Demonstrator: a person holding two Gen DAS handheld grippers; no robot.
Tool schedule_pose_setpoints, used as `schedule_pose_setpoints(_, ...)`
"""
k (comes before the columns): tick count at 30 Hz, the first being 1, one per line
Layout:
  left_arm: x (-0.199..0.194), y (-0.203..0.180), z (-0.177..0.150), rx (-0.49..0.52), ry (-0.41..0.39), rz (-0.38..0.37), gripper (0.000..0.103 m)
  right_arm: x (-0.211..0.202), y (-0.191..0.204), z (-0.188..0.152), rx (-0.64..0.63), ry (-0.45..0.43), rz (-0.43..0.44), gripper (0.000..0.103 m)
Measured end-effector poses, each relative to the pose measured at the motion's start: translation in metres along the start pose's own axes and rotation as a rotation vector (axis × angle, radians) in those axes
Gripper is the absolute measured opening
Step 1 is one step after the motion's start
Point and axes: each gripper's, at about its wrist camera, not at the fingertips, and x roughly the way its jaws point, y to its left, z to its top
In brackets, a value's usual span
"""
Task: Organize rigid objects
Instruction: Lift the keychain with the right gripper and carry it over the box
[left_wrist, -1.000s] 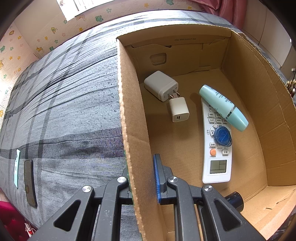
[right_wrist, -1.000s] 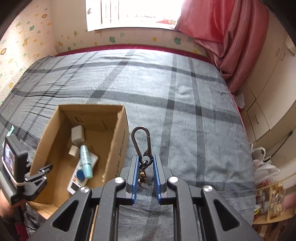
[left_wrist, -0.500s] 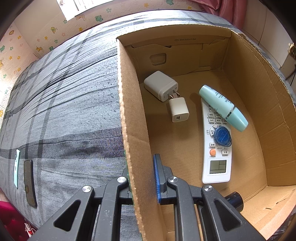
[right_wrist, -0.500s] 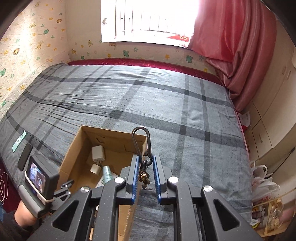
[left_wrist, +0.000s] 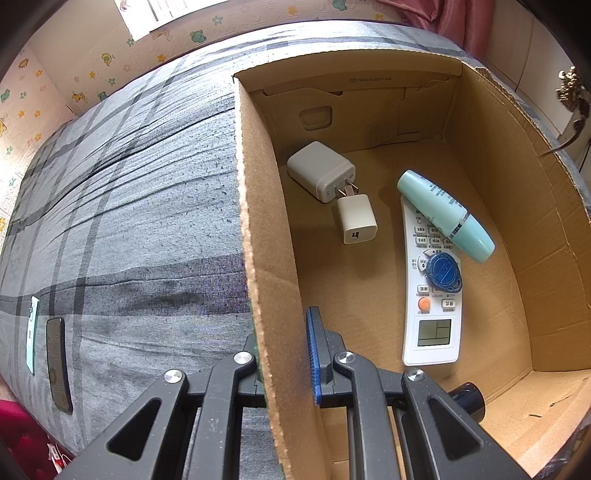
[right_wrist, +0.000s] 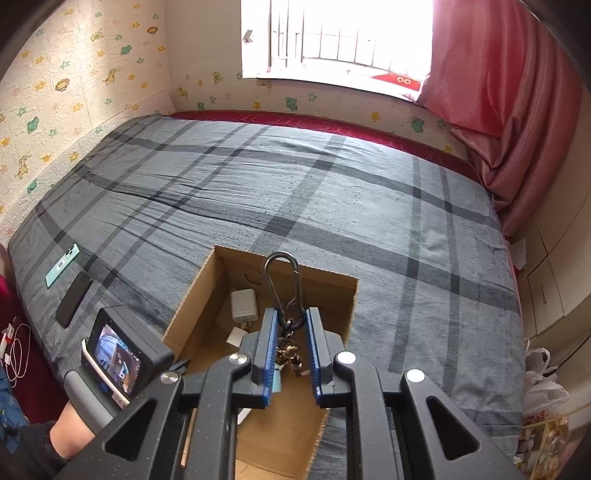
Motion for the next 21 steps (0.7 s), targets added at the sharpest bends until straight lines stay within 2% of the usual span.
schedule_pose_setpoints(10,0.000,0.000,0.000,-0.001,0.000,-0.001,0.014,0.038,0.030,-0.014,-0.029,0.072,0.033,0.015)
schedule_pose_setpoints(21,0.000,0.000,0.000,-0.002,-0.001,-0.003,0.014,0.096,0.039,-0.046,-0.007,0.197,0.033,0.015)
